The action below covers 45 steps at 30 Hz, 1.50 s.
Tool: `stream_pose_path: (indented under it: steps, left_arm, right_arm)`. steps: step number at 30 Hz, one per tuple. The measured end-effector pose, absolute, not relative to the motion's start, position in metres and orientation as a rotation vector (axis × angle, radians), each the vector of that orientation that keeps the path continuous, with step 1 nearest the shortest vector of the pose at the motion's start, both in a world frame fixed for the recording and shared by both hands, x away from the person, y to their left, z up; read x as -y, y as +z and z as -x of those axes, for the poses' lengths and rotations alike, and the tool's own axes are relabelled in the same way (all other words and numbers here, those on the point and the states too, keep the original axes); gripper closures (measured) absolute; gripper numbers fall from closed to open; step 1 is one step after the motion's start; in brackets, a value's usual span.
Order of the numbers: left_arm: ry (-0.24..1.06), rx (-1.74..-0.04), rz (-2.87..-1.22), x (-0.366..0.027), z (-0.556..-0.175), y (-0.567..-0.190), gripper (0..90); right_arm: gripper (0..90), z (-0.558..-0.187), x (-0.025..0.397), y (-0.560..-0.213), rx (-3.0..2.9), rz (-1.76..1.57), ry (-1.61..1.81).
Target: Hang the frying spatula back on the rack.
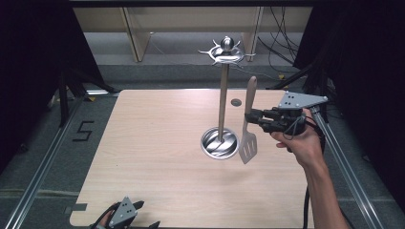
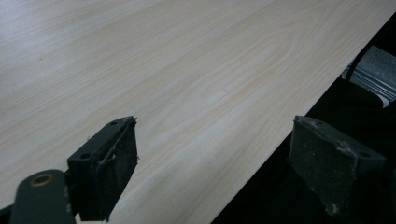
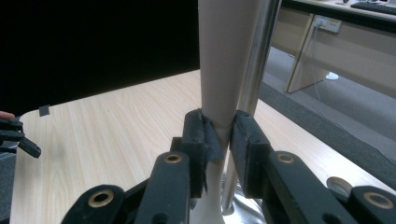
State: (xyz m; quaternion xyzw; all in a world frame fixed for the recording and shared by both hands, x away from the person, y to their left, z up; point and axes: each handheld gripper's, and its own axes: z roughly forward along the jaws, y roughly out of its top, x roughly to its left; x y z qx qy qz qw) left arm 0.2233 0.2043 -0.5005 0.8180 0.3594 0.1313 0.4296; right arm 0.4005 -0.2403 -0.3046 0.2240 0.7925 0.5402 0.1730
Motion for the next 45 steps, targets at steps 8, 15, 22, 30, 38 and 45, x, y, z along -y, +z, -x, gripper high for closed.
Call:
stream_pose_path:
  steps: [8,15,22,30,38,45]
  left_arm:
    - [0.331,-0.896,-2.074,-0.207,-0.222,-0.499,14.8]
    - [0.316,-0.898,-2.042,-0.205,-0.220,-0.498,14.8]
    - [0.312,-0.901,-2.034,-0.205,-0.220,-0.499,14.8]
    - [0.338,-0.867,-2.046,-0.206,-0.221,-0.498,14.8]
    - [0.336,-0.857,-2.071,-0.207,-0.221,-0.497,14.8]
    - [0.328,-0.864,-2.054,-0.206,-0.221,-0.497,14.8]
  right_arm:
    - [76.9,-0.400,0.237,-0.289,-2.233,-0.634,1.520]
    - [76.9,-0.408,0.229,-0.282,-2.260,-0.617,1.496]
    - [76.9,-0.414,0.224,-0.280,-2.271,-0.628,1.485]
    - [76.8,-0.423,0.218,-0.280,-2.280,-0.663,1.502]
    - [76.8,-0.426,0.215,-0.281,-2.324,-0.671,1.481]
    - [76.7,-0.432,0.209,-0.280,-2.339,-0.679,1.460]
